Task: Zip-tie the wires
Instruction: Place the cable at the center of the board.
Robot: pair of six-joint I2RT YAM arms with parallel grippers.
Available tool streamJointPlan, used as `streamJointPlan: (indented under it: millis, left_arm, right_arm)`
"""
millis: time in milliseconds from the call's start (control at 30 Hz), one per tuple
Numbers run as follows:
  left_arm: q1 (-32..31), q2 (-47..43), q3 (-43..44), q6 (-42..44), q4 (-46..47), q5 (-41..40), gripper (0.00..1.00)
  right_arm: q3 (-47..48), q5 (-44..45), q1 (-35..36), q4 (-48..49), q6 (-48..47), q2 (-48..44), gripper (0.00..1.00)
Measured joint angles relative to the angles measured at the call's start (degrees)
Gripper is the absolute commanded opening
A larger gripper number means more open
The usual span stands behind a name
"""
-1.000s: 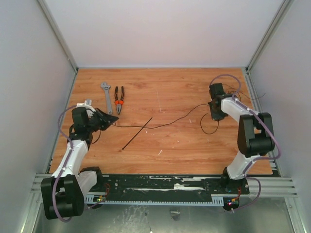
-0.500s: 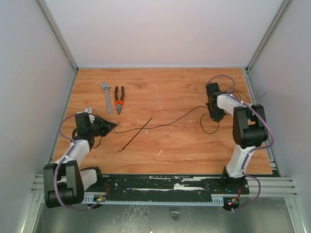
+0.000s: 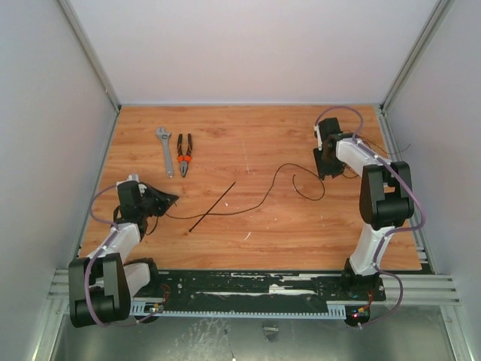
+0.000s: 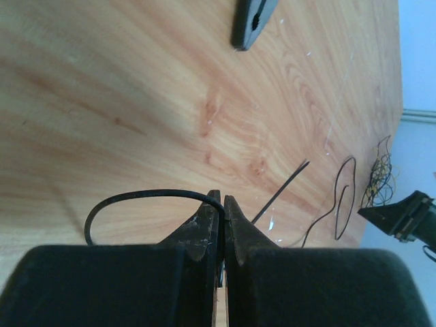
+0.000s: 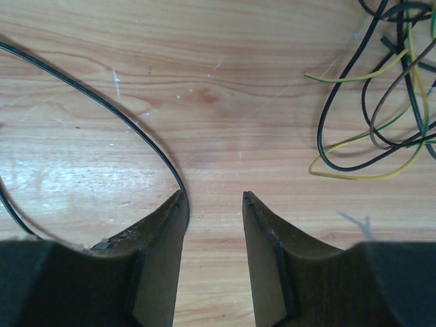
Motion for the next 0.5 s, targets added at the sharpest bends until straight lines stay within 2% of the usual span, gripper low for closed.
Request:
streamJointPlan:
  millis: [167,300,400,500]
  left_arm:
    - [0.0,-2.7,-4.1,-0.9,0.1,0.0,0.24]
    - [0.0,-5.6,-6.8,-2.1,-0.2,0.7,0.33]
    - [0.0,-7.9,-7.5,-2.6,-0.8,0.7,0.51]
    - [0.0,-8.8,-7.3,-2.6,-1.0,0.4,0.65]
  right_arm:
    - [2.0,-2.4,0.0,-1.7,-0.1,-1.8,0.44]
    - [3.1,-5.0,0.4,-1.9,0.0,-3.7,0.46]
    - [3.3,-7.2,1.3,-1.7,0.0,-4.8,0.49]
    - [3.3,-9.0,3.0,-1.3,0.1,-5.5,0.51]
